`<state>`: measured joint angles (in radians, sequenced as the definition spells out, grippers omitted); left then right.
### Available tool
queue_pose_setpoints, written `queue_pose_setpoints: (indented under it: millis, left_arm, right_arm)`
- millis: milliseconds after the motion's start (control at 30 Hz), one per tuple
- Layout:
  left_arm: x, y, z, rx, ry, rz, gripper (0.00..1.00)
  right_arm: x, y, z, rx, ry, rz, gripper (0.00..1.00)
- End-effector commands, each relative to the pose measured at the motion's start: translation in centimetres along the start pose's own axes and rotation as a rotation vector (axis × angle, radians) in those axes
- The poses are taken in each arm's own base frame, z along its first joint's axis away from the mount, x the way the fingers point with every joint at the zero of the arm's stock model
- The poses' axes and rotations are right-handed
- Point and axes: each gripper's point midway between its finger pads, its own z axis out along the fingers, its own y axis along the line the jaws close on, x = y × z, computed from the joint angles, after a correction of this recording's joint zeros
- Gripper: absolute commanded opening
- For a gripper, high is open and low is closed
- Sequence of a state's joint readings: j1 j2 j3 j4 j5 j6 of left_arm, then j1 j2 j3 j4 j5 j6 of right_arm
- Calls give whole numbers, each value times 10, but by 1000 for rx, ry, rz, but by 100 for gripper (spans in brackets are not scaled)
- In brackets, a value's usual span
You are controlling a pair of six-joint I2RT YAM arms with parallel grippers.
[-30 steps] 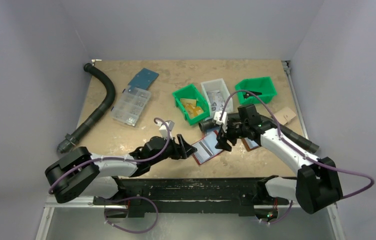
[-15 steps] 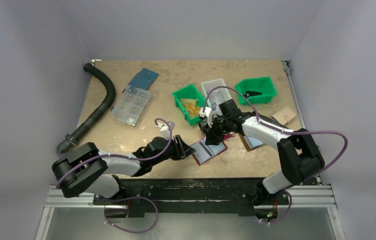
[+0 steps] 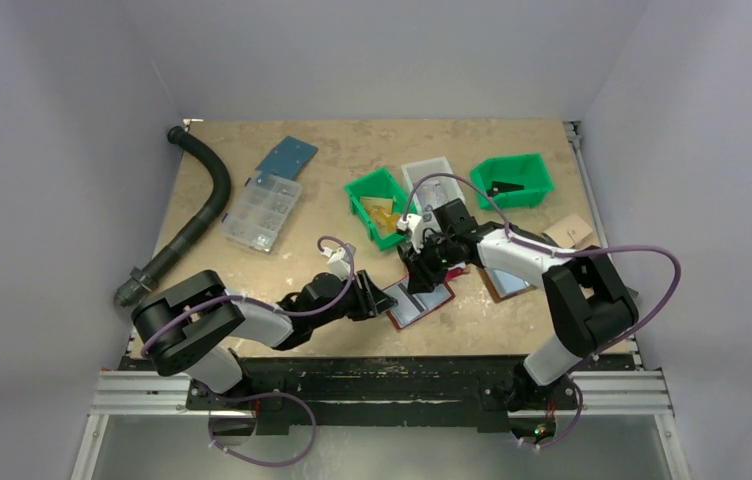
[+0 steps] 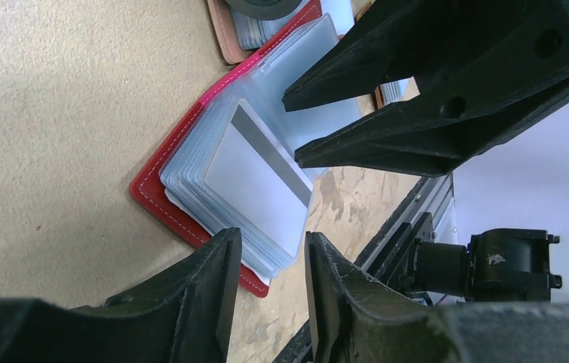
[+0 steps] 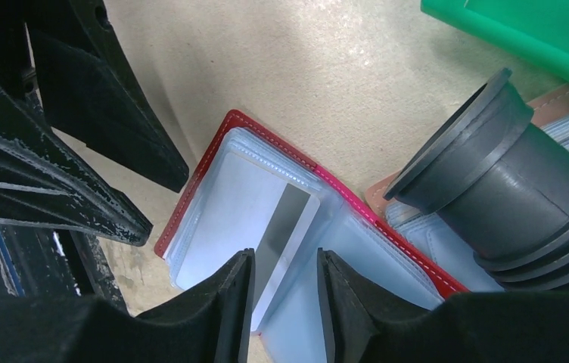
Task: Take the credit cards out of the card holder
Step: Remove the credit card from the card holder.
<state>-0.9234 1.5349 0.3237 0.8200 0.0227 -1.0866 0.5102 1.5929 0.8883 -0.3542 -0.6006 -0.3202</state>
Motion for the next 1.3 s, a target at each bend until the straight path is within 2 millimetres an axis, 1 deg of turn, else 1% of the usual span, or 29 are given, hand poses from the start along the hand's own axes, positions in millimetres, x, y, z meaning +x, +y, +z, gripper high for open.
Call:
queue_pose_setpoints:
  millis: [0, 233, 433, 500, 600, 667, 767, 867, 967, 1200, 1267]
  left_arm:
    - [-10, -23, 6, 74, -31, -32, 40]
    - [-3, -16, 10, 49, -7, -52, 42]
    - [-2, -16, 9, 54, -3, -65, 44]
    - [-3, -16, 8, 51, -5, -67, 45]
    - [-4, -16, 6, 51, -9, -68, 45]
    - [-4, -15, 5, 42, -12, -69, 45]
    - [-6, -11, 3, 19, -22, -64, 46]
    - [-7, -12, -1, 17, -26, -64, 45]
    - [-13, -10, -4, 7, -59, -71, 45]
    - [-20, -7, -12, -1, -107, -133, 45]
    - [-23, -10, -14, 18, -122, -154, 45]
  right_arm:
    - [-14, 4, 0, -22, -21, 40, 43]
    - [-8, 10, 6, -73, 5, 97, 44]
    - [-5, 17, 11, -115, 23, 138, 44]
    - [-8, 24, 11, -155, 16, 142, 43]
    - [-14, 43, 8, -270, -8, 165, 42]
    - [-15, 50, 9, -314, -9, 184, 42]
    - [-14, 53, 11, -346, -4, 208, 41]
    - [-14, 57, 12, -374, 0, 226, 41]
    - [-16, 59, 11, -391, -4, 233, 41]
    - [-18, 60, 10, -400, -10, 238, 38]
    - [-18, 61, 10, -402, -10, 243, 38]
